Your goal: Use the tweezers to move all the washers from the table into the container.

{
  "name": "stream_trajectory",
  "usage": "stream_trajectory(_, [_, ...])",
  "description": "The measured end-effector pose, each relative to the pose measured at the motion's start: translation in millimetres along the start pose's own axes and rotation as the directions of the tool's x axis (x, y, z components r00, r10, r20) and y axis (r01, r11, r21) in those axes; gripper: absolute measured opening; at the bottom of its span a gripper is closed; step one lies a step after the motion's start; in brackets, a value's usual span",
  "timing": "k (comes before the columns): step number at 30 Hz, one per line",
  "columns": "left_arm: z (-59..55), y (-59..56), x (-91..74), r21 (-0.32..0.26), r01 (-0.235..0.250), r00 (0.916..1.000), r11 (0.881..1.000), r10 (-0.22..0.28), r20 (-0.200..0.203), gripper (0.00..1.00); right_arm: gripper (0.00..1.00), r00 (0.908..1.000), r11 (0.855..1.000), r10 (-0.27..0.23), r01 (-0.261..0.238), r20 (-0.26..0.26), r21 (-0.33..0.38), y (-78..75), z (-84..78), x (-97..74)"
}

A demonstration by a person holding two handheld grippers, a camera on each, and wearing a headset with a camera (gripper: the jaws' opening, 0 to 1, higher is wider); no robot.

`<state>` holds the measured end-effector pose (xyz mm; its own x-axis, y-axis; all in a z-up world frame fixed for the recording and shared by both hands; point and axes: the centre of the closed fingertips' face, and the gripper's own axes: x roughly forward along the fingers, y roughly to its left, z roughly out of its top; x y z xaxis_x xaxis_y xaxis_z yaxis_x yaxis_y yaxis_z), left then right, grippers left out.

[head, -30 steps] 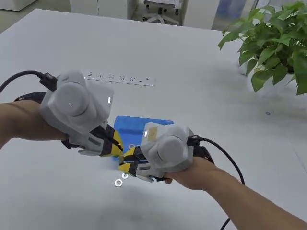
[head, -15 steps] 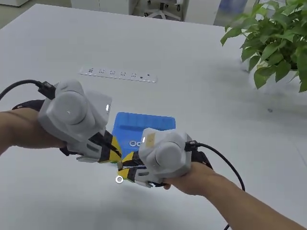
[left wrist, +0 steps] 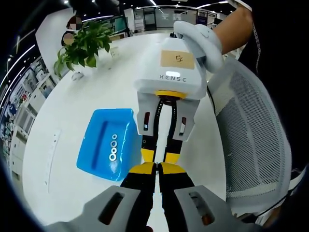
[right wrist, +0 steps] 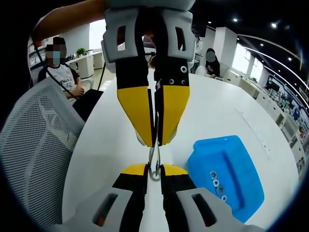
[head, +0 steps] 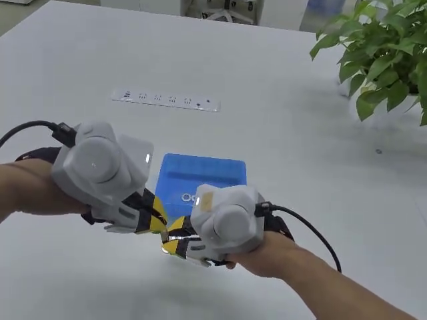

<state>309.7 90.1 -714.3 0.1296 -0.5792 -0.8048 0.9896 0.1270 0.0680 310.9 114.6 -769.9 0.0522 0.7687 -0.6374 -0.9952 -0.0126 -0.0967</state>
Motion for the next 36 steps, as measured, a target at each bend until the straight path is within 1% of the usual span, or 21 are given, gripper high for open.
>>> stream_trajectory(6, [-3.3,-0.9,3.0,-0.010,0.005,1.0000,1.000,-0.005,0.003,0.06,0.12,1.0000,1.000,0.005,-0.005,-0.003,0.003,1.9,-2.2,1.5])
stream_trajectory(10, [-6.3,-1.7,5.8,-0.008,0.004,1.0000,1.000,-0.004,-0.005,0.06,0.12,0.9999,1.000,0.009,-0.009,-0.009,0.005,2.7,-5.6,1.8])
stream_trajectory(11, [-4.2,-2.3,6.4,-0.019,0.005,0.9999,1.000,-0.005,0.009,0.06,0.12,0.9999,1.000,0.011,-0.011,-0.010,0.005,3.2,-6.4,1.8])
stream_trajectory(17, [-3.3,-2.0,6.6,-0.015,0.002,0.9999,1.000,-0.002,0.012,0.06,0.13,0.9998,1.000,0.013,-0.013,-0.014,0.006,4.4,-8.1,2.2])
stream_trajectory(19, [-2.2,-2.1,6.4,-0.018,0.004,0.9998,1.000,-0.004,0.019,0.06,0.13,0.9998,1.000,0.012,-0.012,-0.014,0.004,4.2,-7.5,2.7])
stream_trajectory(21, [-3.4,-1.9,7.0,-0.017,0.005,0.9999,1.000,-0.005,0.015,0.06,0.14,0.9998,1.000,0.011,-0.011,-0.014,0.004,3.9,-7.6,3.3])
stream_trajectory(26, [-4.1,-2.2,5.8,-0.026,0.010,0.9998,1.000,-0.010,0.020,0.06,0.15,0.9999,1.000,0.011,-0.011,-0.013,0.004,4.2,-7.2,4.5])
stream_trajectory(32, [-6.9,-3.0,4.0,-0.030,0.024,0.9995,0.999,-0.023,0.022,0.06,0.15,1.0000,1.000,0.004,-0.004,0.008,0.012,2.2,-2.3,6.4])
stream_trajectory(36, [-8.6,-4.2,3.0,-0.033,0.034,0.9992,0.999,-0.033,0.022,0.06,0.15,0.9996,1.000,0.012,-0.012,0.024,0.016,2.6,0.8,9.4])
